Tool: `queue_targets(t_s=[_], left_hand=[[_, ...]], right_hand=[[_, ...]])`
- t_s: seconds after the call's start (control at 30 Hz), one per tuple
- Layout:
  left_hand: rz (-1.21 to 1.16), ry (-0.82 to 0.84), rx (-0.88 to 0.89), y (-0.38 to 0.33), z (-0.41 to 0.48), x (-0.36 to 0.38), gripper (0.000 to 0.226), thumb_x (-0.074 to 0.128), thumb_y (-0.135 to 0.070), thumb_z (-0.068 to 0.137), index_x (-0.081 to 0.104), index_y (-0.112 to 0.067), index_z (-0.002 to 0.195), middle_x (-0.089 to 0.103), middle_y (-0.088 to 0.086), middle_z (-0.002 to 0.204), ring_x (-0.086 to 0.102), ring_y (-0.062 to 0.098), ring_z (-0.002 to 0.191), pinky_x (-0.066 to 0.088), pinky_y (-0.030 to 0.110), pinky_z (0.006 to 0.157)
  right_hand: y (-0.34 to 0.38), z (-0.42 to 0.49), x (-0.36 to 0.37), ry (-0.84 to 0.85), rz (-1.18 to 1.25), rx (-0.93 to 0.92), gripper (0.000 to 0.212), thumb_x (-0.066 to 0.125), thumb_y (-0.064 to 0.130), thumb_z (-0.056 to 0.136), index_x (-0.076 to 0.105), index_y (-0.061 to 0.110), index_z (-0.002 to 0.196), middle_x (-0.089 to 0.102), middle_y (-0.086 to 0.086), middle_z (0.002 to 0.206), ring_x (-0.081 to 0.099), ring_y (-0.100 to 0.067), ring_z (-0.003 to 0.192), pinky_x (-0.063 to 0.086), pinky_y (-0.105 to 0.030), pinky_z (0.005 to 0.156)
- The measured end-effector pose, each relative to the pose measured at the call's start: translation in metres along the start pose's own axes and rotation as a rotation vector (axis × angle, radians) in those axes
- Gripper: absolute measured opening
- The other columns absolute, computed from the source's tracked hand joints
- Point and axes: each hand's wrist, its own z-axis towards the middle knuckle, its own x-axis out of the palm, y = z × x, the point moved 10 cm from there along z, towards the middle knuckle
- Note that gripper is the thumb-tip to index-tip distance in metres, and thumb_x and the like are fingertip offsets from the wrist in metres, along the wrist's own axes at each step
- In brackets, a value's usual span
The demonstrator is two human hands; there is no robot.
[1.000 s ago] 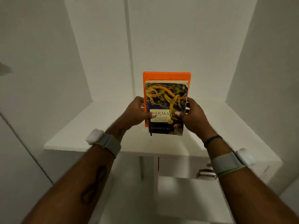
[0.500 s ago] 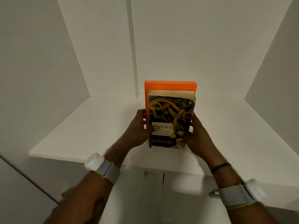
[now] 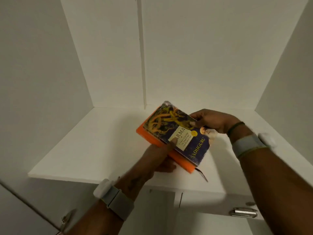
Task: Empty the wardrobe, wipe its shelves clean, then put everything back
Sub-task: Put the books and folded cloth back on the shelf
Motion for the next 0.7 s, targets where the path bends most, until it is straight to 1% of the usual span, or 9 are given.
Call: queue_targets(t_s=[0.1, 0.23, 0.3, 0.37, 0.4, 0.47, 0.53, 0.6, 0.7], left_hand=[[-0.077, 0.111, -0.158, 0.033, -0.015, 0.029, 0.056, 0.06, -0.061, 0.091, 0.058, -0.012, 0.119, 0.075, 0.019, 0.096, 0.075, 0.035, 0.089, 0.063, 0.045, 0.076], [0.06, 0.188, -0.252, 0.038, -0.023, 0.023, 0.057, 0.056, -0.058, 0.096, 0.058, -0.006, 0.119, 0.076, 0.018, 0.097, 0.075, 0.033, 0.087, 0.062, 0.044, 0.075], [0.209, 0.2, -0.291, 0.035, -0.025, 0.007, 0.053, 0.055, -0.053, 0.098, 0.063, -0.003, 0.113, 0.077, 0.016, 0.096, 0.076, 0.03, 0.085, 0.062, 0.044, 0.079], [0.34, 0.149, -0.238, 0.02, -0.022, -0.013, 0.049, 0.057, -0.05, 0.098, 0.068, -0.002, 0.105, 0.077, 0.013, 0.089, 0.075, 0.026, 0.077, 0.062, 0.036, 0.071], [0.403, 0.063, -0.154, 0.006, -0.019, -0.031, 0.047, 0.06, -0.05, 0.096, 0.069, -0.004, 0.1, 0.077, 0.011, 0.084, 0.074, 0.022, 0.07, 0.06, 0.031, 0.064], [0.54, -0.172, 0.069, -0.027, -0.01, -0.067, 0.042, 0.067, -0.05, 0.091, 0.071, -0.009, 0.088, 0.076, 0.006, 0.074, 0.069, 0.016, 0.06, 0.054, 0.027, 0.056], [0.628, -0.337, 0.276, -0.052, -0.004, -0.091, 0.036, 0.072, -0.051, 0.087, 0.07, -0.015, 0.088, 0.074, 0.001, 0.076, 0.068, 0.013, 0.064, 0.051, 0.028, 0.059], [0.65, -0.334, 0.368, -0.057, 0.006, -0.098, 0.037, 0.076, -0.05, 0.083, 0.066, -0.021, 0.105, 0.071, -0.007, 0.094, 0.068, 0.009, 0.082, 0.05, 0.026, 0.065], [0.616, -0.152, 0.38, -0.042, 0.023, -0.084, 0.064, 0.081, -0.047, 0.075, 0.054, -0.027, 0.13, 0.06, -0.014, 0.118, 0.06, 0.006, 0.108, 0.054, 0.025, 0.081]], right_hand=[[-0.017, 0.025, 0.009, 0.224, -0.224, 0.184, 0.028, 0.054, 0.006, 0.099, 0.062, 0.0, 0.126, 0.068, -0.028, 0.117, 0.071, -0.033, 0.091, 0.062, -0.04, 0.073], [-0.042, 0.041, 0.021, 0.379, -0.351, 0.342, 0.029, 0.052, 0.009, 0.101, 0.062, 0.008, 0.128, 0.065, -0.027, 0.126, 0.062, -0.043, 0.109, 0.05, -0.06, 0.099], [-0.043, 0.046, 0.023, 0.401, -0.336, 0.362, 0.031, 0.049, 0.006, 0.102, 0.058, 0.007, 0.132, 0.065, -0.025, 0.126, 0.066, -0.037, 0.107, 0.053, -0.055, 0.097], [-0.041, 0.05, 0.024, 0.397, -0.332, 0.358, 0.029, 0.05, 0.006, 0.102, 0.058, 0.009, 0.13, 0.068, -0.021, 0.121, 0.069, -0.032, 0.102, 0.057, -0.047, 0.09], [-0.036, 0.053, 0.024, 0.38, -0.352, 0.349, 0.029, 0.052, 0.008, 0.101, 0.059, 0.01, 0.129, 0.069, -0.02, 0.121, 0.069, -0.031, 0.103, 0.058, -0.046, 0.09], [-0.031, 0.054, 0.014, 0.279, -0.404, 0.323, 0.035, 0.059, 0.012, 0.099, 0.059, 0.013, 0.134, 0.069, -0.015, 0.124, 0.067, -0.03, 0.111, 0.055, -0.048, 0.096], [-0.027, 0.049, -0.003, 0.139, -0.528, 0.297, 0.048, 0.068, 0.022, 0.094, 0.056, 0.019, 0.14, 0.064, -0.005, 0.134, 0.058, -0.027, 0.126, 0.048, -0.047, 0.106], [-0.017, 0.039, -0.025, -0.099, -0.591, 0.189, 0.058, 0.074, 0.033, 0.09, 0.054, 0.021, 0.143, 0.058, -0.001, 0.14, 0.052, -0.024, 0.129, 0.041, -0.038, 0.107], [-0.031, -0.008, -0.058, -0.587, -0.361, 0.039, 0.055, 0.072, 0.041, 0.09, 0.059, 0.014, 0.136, 0.063, -0.008, 0.128, 0.06, -0.023, 0.115, 0.046, -0.033, 0.096]])
